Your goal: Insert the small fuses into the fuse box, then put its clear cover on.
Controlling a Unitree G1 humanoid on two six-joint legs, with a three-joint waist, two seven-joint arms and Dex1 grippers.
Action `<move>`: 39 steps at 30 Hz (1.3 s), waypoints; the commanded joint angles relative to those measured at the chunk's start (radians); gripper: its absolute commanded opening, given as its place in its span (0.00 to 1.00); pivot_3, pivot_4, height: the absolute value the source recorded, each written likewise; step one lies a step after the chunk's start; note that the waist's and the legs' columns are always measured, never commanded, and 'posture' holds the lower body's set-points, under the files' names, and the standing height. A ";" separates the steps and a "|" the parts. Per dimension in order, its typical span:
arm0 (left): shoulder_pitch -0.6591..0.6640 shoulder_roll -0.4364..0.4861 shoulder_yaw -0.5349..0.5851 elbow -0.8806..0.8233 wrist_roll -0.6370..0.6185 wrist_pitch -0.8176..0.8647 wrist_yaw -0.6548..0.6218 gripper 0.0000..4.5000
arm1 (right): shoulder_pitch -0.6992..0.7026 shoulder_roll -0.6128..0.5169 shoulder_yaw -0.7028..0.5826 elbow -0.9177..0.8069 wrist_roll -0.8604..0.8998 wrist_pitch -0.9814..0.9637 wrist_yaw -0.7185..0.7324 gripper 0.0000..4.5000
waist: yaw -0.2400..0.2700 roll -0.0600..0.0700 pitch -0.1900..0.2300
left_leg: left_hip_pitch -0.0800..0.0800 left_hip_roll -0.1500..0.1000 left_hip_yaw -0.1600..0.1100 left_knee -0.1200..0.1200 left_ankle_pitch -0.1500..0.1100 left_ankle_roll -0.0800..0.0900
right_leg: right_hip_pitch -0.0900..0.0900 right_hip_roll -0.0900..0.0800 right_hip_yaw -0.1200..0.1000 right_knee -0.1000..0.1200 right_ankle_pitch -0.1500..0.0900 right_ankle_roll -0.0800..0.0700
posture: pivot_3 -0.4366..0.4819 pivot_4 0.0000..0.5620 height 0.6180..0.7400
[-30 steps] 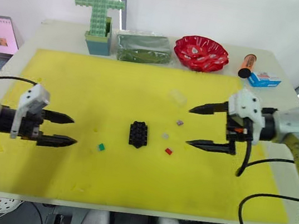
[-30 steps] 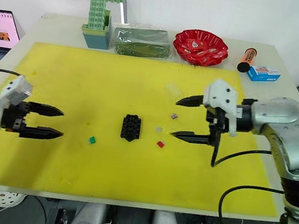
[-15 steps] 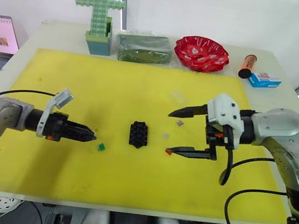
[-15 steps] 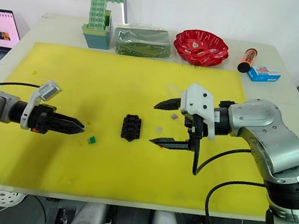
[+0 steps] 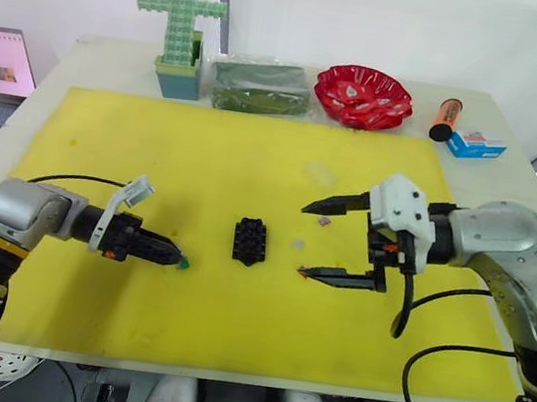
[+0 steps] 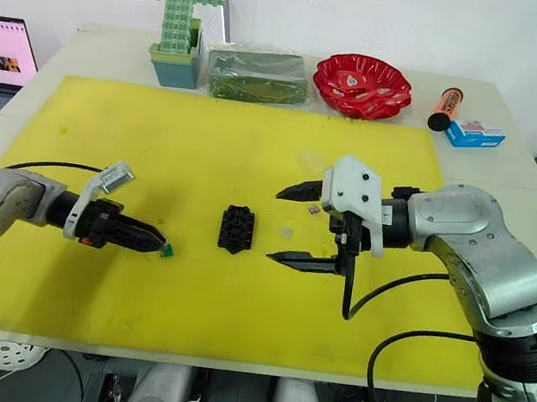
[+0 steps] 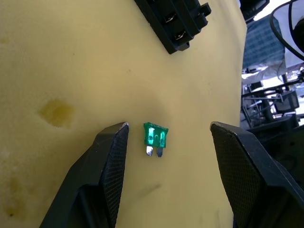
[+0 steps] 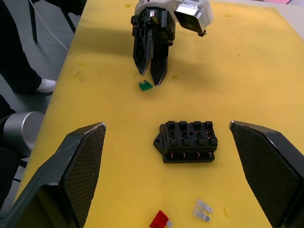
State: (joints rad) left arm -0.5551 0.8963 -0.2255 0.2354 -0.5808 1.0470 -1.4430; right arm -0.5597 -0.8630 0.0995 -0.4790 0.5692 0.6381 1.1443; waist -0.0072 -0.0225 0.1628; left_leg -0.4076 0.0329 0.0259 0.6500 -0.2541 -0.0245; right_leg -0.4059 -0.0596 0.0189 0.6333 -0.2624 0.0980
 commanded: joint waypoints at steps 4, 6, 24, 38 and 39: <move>0.019 0.025 -0.045 -0.051 0.025 -0.019 -0.057 0.64 | -0.005 -0.014 -0.038 -0.032 0.015 -0.005 -0.007 1.00 | -0.002 0.000 0.000 | 0.000 0.000 0.000 0.000 0.000 0.000 | 0.000 0.000 0.000 0.000 0.000 0.000 | 0.48 0.27 1.00; 0.022 0.026 -0.051 -0.050 0.034 -0.024 -0.064 0.64 | -0.007 -0.015 -0.036 -0.030 0.014 -0.005 -0.006 1.00 | -0.003 0.000 0.000 | 0.000 0.000 0.000 0.000 0.000 0.000 | 0.000 0.000 0.000 0.000 0.000 0.000 | 0.48 0.27 1.00; 0.057 0.020 -0.037 -0.047 0.057 -0.044 -0.065 0.64 | -0.019 -0.016 -0.021 -0.016 0.000 -0.006 -0.001 1.00 | -0.004 0.000 0.000 | 0.000 0.000 0.000 -0.001 0.000 0.000 | 0.000 0.000 0.000 0.000 0.000 0.000 | 0.48 0.27 1.00; 0.045 0.004 -0.025 -0.007 0.064 -0.044 -0.046 0.45 | -0.031 -0.013 -0.016 -0.013 -0.005 -0.001 0.000 1.00 | -0.004 0.000 0.000 | 0.000 0.000 0.000 -0.001 0.000 0.000 | 0.000 0.000 0.000 0.000 0.000 0.000 | 0.48 0.27 1.00; 0.045 0.004 -0.025 -0.006 0.063 -0.044 -0.046 0.40 | -0.032 -0.012 -0.016 -0.014 -0.004 0.001 -0.001 1.00 | -0.004 0.000 0.000 | 0.000 0.000 0.000 -0.001 0.000 0.000 | 0.000 0.000 0.000 0.000 0.000 0.000 | 0.48 0.27 1.00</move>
State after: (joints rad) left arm -0.5173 0.8984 -0.2426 0.2229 -0.5313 0.9954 -1.4929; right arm -0.5681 -0.8671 0.0991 -0.4770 0.5630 0.6418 1.1447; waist -0.0111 -0.0224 0.1627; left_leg -0.4074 0.0331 0.0258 0.6492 -0.2542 -0.0244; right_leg -0.4061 -0.0595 0.0190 0.6330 -0.2624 0.0979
